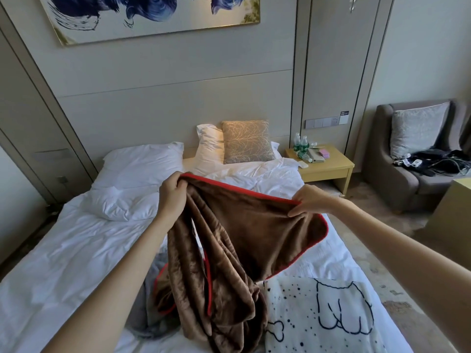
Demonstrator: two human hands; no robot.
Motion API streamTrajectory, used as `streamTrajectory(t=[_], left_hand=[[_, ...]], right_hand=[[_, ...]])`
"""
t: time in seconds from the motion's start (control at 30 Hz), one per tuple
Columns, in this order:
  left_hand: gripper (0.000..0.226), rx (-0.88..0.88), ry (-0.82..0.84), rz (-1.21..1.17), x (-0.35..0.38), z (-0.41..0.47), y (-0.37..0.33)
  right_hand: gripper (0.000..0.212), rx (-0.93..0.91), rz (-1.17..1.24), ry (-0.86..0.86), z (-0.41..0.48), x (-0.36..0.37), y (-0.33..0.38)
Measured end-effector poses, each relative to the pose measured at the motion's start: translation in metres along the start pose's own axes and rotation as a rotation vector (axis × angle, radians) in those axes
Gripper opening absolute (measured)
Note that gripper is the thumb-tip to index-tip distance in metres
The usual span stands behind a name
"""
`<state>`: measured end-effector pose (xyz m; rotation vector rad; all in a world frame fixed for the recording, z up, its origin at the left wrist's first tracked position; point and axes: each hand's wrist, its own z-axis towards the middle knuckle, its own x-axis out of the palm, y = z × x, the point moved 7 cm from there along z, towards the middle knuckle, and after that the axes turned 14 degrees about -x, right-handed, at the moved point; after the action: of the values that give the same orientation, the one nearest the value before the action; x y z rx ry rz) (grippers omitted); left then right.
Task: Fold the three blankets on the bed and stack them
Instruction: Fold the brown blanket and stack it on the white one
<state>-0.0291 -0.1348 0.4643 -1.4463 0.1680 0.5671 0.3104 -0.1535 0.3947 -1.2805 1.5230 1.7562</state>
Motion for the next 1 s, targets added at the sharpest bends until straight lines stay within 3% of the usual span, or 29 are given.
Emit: streamTrajectory(t=[0.13, 0.27, 0.37, 0.47, 0.53, 0.6, 0.77, 0.83, 1.0], left_hand=[[0.025, -0.030, 0.110, -0.062, 0.003, -0.002, -0.004], [0.032, 0.022, 0.454, -0.059, 0.033, -0.028, -0.026], [0.031, 0.049, 0.728, 0.014, 0.063, -0.057, -0.039], [0.016, 0.102, 0.913, 0.218, 0.089, -0.080, -0.043], [0.019, 0.106, 0.931, 0.337, 0.099, -0.085, -0.044], [0.033, 0.087, 0.928, 0.376, 0.103, -0.085, -0.046], [0.040, 0.147, 0.906, 0.548, 0.107, -0.078, -0.044], [0.043, 0.209, 0.811, 0.603, 0.106, -0.071, -0.044], [0.041, 0.352, 0.569, 0.377, 0.097, -0.060, -0.055]], right_hand=[[0.007, 0.110, -0.390, -0.166, -0.004, -0.018, -0.016], [0.021, 0.333, -0.449, -0.416, -0.015, -0.036, -0.031], [0.023, 0.369, -0.209, -0.506, -0.014, -0.038, -0.043], [0.026, 0.307, 0.399, -0.649, -0.006, -0.038, -0.043], [0.028, 0.269, 0.832, -0.727, -0.002, -0.037, -0.033], [0.031, 0.247, 1.049, -0.749, 0.002, -0.038, -0.023], [0.010, 0.126, 0.960, -0.763, 0.008, -0.040, 0.007], [0.017, -0.001, 0.879, -0.746, 0.011, -0.034, 0.023], [0.028, -0.157, 0.932, -0.611, 0.015, -0.012, 0.055]])
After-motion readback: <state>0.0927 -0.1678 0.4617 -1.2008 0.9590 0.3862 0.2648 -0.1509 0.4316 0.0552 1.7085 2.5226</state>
